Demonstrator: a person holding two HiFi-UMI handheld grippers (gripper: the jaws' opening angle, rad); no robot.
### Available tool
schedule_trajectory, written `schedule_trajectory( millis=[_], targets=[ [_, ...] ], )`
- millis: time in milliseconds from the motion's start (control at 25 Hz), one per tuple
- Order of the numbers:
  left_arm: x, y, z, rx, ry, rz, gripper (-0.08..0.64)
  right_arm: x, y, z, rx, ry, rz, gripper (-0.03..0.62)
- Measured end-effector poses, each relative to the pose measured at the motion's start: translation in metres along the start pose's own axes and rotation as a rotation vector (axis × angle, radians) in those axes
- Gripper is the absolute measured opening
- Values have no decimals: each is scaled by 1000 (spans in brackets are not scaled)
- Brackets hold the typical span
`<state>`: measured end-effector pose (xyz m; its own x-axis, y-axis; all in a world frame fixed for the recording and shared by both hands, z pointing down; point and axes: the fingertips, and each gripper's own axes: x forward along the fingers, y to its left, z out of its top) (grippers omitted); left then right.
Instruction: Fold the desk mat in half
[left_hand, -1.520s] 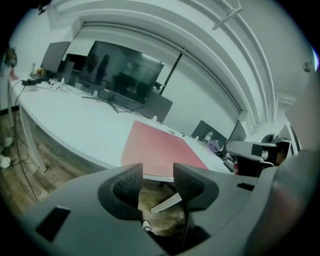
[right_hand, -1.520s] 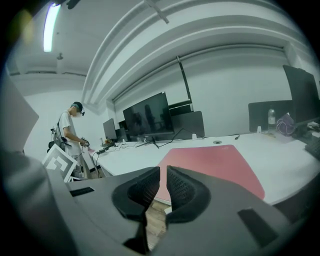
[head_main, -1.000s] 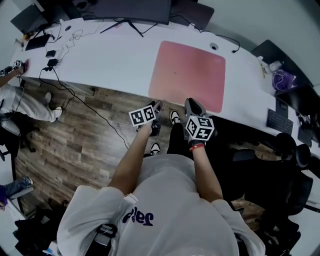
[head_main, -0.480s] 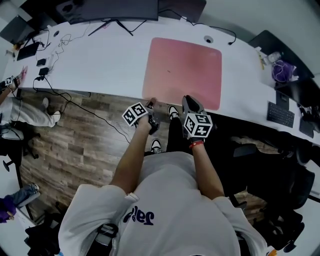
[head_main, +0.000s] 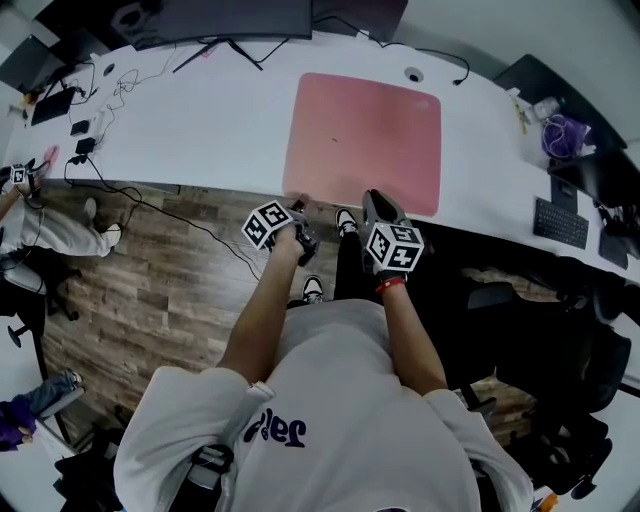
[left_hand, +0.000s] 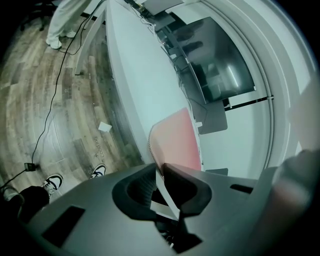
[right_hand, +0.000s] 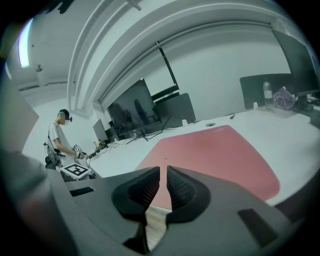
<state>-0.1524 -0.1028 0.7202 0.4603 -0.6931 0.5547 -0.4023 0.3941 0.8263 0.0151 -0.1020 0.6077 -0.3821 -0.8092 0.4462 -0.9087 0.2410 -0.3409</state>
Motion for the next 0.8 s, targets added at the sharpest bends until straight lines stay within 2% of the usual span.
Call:
schedule_trajectory(
  millis=[200,320,480,720,800],
  targets=[
    [-5,-4,-2,16,-5,-3,26,-5,-11,-7,53,-3,-19,38],
    [-6,-11,-1,37,-7,-21,26,-7,-16,-9,81,-7,-25,38],
    [-7,-14,-1,19,-17,-31,25,-10,-26,-14,140,-11,-34,38],
    [-7,-34,4,12,-47,-75,24,-13,-44,-33,319,-8,-31,40],
    [-5,-46,7,17,-55,-97,23,-16,-51,-40,386,-8,-35,61]
  ],
)
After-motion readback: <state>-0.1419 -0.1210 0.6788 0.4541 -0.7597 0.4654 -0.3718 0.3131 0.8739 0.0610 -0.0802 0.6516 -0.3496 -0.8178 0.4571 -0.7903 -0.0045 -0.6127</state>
